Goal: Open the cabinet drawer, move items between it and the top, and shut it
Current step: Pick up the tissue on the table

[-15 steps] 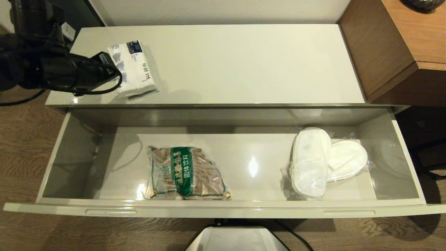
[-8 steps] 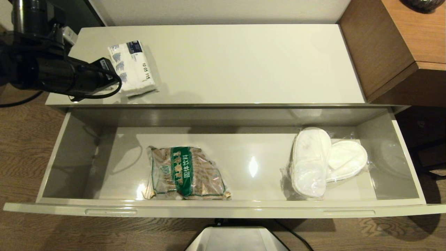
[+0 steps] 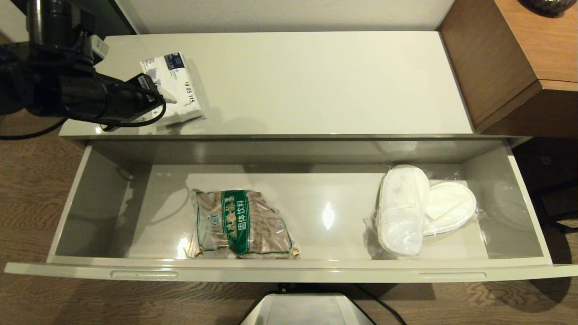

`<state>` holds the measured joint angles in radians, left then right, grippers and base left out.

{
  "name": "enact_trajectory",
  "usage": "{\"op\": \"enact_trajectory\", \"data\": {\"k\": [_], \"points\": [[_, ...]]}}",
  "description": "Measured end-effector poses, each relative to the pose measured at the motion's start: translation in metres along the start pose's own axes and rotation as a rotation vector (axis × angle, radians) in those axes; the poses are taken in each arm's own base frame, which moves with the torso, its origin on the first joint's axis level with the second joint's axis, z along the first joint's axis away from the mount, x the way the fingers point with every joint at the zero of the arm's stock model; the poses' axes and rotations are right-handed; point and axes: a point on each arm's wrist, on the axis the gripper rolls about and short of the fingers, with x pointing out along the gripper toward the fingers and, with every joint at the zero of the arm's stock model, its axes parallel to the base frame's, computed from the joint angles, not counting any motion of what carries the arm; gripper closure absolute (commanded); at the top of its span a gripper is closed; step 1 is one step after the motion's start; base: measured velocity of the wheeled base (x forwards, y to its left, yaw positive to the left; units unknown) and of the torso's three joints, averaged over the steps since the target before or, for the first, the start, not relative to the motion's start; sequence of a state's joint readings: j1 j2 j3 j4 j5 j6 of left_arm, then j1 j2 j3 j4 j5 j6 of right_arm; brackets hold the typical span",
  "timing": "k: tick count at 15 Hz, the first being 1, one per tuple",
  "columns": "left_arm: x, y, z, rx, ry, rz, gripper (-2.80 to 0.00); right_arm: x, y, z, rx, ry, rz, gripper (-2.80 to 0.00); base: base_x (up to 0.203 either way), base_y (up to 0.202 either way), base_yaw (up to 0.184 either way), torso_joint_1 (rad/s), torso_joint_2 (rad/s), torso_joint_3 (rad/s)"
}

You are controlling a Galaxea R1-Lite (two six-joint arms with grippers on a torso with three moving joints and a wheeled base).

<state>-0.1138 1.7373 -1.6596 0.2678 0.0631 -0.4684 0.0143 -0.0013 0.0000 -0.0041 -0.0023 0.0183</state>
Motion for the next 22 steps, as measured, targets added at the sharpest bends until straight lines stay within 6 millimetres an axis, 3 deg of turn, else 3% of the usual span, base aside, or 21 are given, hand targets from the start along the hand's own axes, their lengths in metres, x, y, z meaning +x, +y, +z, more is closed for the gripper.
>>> {"op": "enact_trajectory", "data": {"k": [5, 11, 15, 16, 22], "points": [[0.036, 0.008, -0.001, -0.032, -0.078, 0.063, -2.80, 0.000, 0.000, 0.000, -0.003, 0.000, 0.000, 0.00, 0.000, 0.000, 0.000, 0.000, 0.00, 0.000], [0.059, 0.007, 0.020, -0.051, -0.177, 0.038, -2.80, 0.000, 0.000, 0.000, -0.006, 0.000, 0.001, 0.00, 0.000, 0.000, 0.000, 0.000, 0.00, 0.000], [0.075, 0.012, 0.010, -0.068, -0.140, 0.048, -2.80, 0.000, 0.000, 0.000, -0.007, 0.001, 0.001, 0.00, 0.000, 0.000, 0.000, 0.000, 0.00, 0.000], [0.077, 0.012, 0.008, -0.073, -0.132, 0.055, 0.00, 0.000, 0.000, 0.000, -0.007, 0.001, 0.000, 0.00, 0.000, 0.000, 0.000, 0.000, 0.00, 0.000], [0.078, 0.010, 0.009, -0.078, -0.137, 0.058, 0.00, 0.000, 0.000, 0.000, -0.013, 0.000, 0.002, 0.00, 0.000, 0.000, 0.000, 0.000, 0.00, 0.000]]}}
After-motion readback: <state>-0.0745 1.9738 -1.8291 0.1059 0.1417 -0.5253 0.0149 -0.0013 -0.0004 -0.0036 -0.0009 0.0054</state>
